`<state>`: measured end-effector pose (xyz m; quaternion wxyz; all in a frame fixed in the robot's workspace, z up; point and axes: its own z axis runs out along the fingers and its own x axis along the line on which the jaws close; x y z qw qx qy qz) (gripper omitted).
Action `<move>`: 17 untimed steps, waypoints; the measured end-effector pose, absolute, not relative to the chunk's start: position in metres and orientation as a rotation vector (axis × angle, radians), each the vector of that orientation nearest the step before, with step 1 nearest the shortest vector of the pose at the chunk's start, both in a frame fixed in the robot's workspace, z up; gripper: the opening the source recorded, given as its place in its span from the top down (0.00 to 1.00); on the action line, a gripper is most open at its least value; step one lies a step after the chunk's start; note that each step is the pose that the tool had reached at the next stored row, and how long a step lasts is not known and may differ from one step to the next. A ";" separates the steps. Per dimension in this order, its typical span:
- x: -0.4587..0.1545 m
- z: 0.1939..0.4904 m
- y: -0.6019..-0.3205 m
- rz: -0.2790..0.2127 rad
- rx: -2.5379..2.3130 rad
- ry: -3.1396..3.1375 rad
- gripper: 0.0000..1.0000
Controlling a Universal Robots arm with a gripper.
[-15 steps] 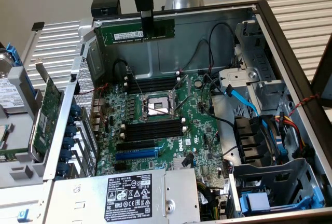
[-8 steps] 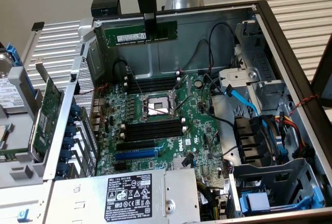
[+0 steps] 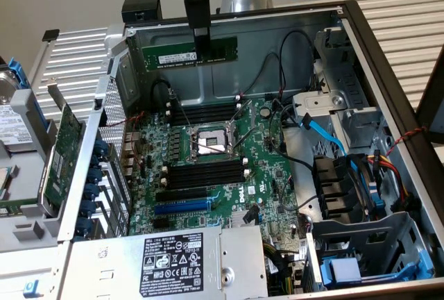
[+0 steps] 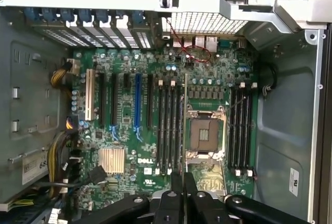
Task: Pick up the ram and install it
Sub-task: 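Insert the ram into the slot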
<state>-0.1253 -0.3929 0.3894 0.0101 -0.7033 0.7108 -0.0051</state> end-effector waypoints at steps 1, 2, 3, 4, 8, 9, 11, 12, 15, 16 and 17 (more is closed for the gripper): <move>-0.125 0.388 -0.393 -0.011 -2.194 2.217 0.87; -0.125 0.387 -0.393 -0.006 -2.191 2.215 0.87; -0.125 0.386 -0.393 -0.001 -2.189 2.212 0.87; -0.125 0.385 -0.393 0.005 -2.186 2.209 0.87; -0.125 0.383 -0.393 0.025 -2.177 2.201 0.87; -0.126 0.382 -0.393 0.026 -2.177 2.201 0.87; -0.126 0.380 -0.393 0.028 -2.178 2.202 0.87; -0.126 0.379 -0.393 0.030 -2.178 2.203 0.87; -0.126 0.373 -0.393 0.032 -2.179 2.204 0.87; -0.126 0.371 -0.393 0.032 -2.179 2.204 0.87; -0.126 0.366 -0.393 0.032 -2.179 2.204 0.87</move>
